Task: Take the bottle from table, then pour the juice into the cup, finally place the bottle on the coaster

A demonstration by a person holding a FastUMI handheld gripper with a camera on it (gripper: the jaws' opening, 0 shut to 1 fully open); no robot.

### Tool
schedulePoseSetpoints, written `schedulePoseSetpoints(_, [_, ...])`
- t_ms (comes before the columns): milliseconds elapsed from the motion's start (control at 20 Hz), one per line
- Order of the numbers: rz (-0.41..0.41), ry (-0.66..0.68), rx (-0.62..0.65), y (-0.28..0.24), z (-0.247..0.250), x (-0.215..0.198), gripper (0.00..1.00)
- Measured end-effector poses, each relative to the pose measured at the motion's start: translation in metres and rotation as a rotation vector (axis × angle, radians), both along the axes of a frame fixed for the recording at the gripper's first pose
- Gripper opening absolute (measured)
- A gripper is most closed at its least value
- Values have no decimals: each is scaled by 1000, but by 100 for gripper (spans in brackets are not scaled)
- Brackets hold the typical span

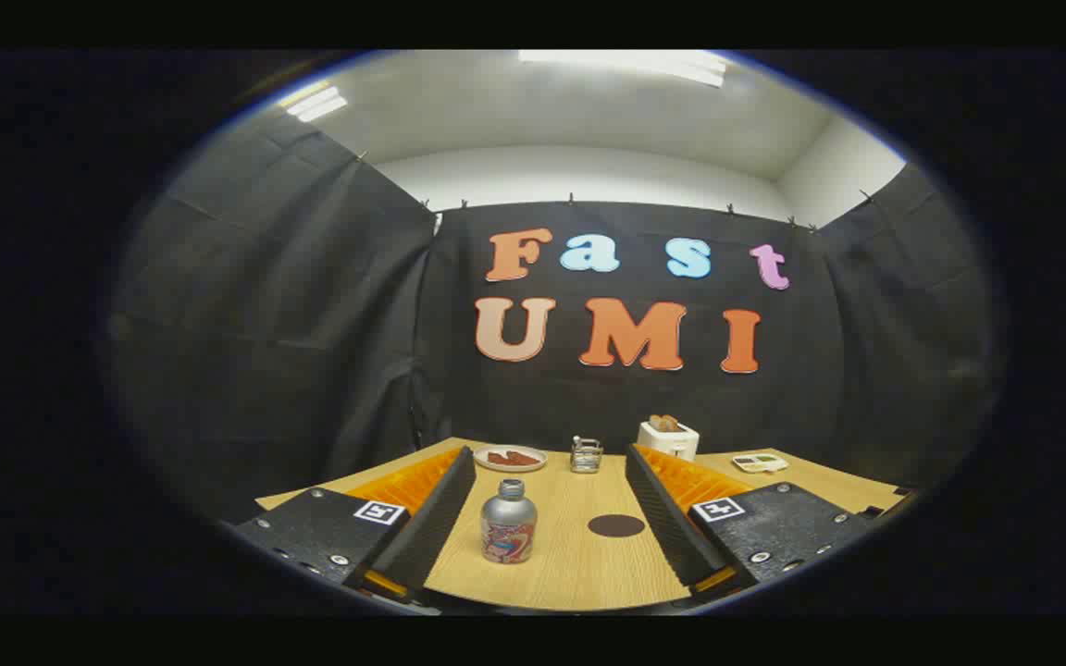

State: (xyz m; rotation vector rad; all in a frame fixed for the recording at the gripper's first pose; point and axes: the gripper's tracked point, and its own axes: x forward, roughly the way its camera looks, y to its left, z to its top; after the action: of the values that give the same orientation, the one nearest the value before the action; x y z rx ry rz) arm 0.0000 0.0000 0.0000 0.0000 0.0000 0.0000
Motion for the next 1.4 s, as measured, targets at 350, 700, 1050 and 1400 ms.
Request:
schedulePoseSetpoints(350, [-11,-17,9,-8,4,0,97])
schedulePoseSetpoints(700, [-18,-25,22,-4,2,3,97])
schedulePoseSetpoints(1050, [-34,-53,35,7,-12,11,97])
schedulePoseSetpoints(1400, [-57,-2,91,18,-63,44,97])
